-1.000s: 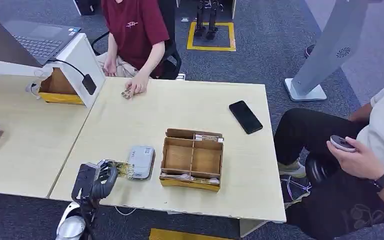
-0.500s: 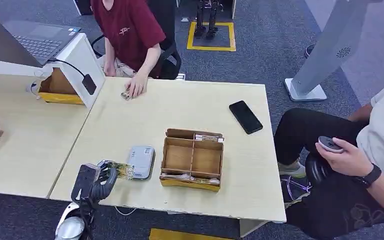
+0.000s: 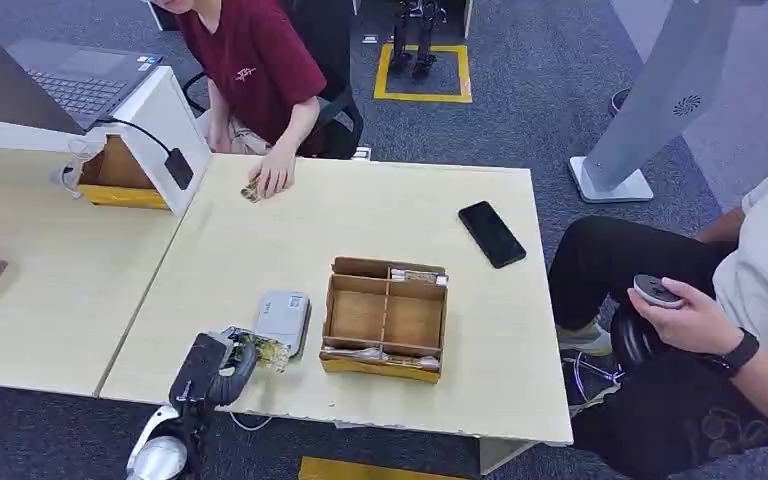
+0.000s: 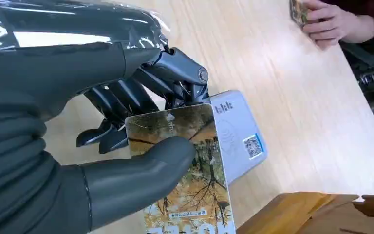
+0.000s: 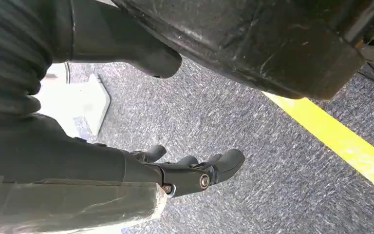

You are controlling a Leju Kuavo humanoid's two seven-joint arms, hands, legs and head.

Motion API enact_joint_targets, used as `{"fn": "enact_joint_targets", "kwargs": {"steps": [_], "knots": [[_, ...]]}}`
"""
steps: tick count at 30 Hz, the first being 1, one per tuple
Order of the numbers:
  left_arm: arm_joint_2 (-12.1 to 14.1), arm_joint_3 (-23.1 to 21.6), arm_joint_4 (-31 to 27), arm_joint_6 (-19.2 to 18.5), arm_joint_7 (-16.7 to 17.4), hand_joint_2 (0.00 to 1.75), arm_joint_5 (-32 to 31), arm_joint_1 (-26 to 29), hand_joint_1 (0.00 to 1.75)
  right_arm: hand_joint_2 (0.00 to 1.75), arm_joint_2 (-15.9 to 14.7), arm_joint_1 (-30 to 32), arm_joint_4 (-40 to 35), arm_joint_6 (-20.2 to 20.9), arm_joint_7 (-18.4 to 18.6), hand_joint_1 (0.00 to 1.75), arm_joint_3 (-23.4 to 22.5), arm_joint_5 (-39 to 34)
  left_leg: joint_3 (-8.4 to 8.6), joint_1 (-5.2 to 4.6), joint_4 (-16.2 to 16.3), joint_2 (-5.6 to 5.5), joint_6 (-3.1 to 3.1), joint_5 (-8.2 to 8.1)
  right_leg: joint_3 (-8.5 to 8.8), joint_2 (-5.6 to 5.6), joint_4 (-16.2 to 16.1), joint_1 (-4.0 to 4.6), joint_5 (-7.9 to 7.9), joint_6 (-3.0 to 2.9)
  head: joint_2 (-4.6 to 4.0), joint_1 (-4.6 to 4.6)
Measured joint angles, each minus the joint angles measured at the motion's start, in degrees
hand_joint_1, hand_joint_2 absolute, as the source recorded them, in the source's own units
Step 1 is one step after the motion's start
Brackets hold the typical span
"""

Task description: Pass the card to the sensor for recognition and then transmit it.

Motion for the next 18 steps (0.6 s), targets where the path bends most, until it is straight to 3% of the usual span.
{"fn": "enact_joint_targets", "kwargs": {"steps": [2, 4, 8, 18], "knots": [[-1.3, -0.3, 2.1, 6.0, 0.0, 1.75, 1.2, -2.4, 1.75, 1.75, 0.1, -0.1, 0.0, 0.0, 0.6, 0.00, 0.0, 0.9, -0.01, 0.00, 0.0, -0.01, 0.02, 0.03, 0.01, -0.02, 0.0, 0.00, 0.02, 0.01, 0.00, -0.02], [-2.4, -0.3, 5.3, 8.8, -0.4, 1.75, 2.4, -5.6, 1.75, 1.75, 0.3, -0.2, 0.0, 0.0, 1.1, 0.00, 0.0, 1.2, -0.05, 0.01, 0.0, -0.07, 0.09, 0.12, 0.03, -0.10, 0.0, 0.00, 0.06, 0.04, 0.00, 0.00], [-3.2, -0.3, 9.2, 9.4, -1.3, 1.75, 3.2, -9.0, 1.75, 1.75, 0.4, -0.2, -0.1, 0.0, 1.1, 0.00, 0.0, 1.7, -0.02, 0.01, 0.0, -0.01, 0.05, 0.15, 0.01, 0.01, 0.0, 0.00, 0.09, 0.02, 0.00, -0.02], [-3.8, -0.3, 11.8, 9.5, -1.6, 1.75, 3.6, -9.8, 1.75, 1.75, 0.4, -0.2, -0.1, -0.1, 1.2, 0.00, -0.2, 1.8, -0.04, 0.01, 0.0, -0.03, 0.04, 0.14, -0.01, -0.01, 0.0, 0.00, 0.07, 0.03, 0.00, -0.02]]}}
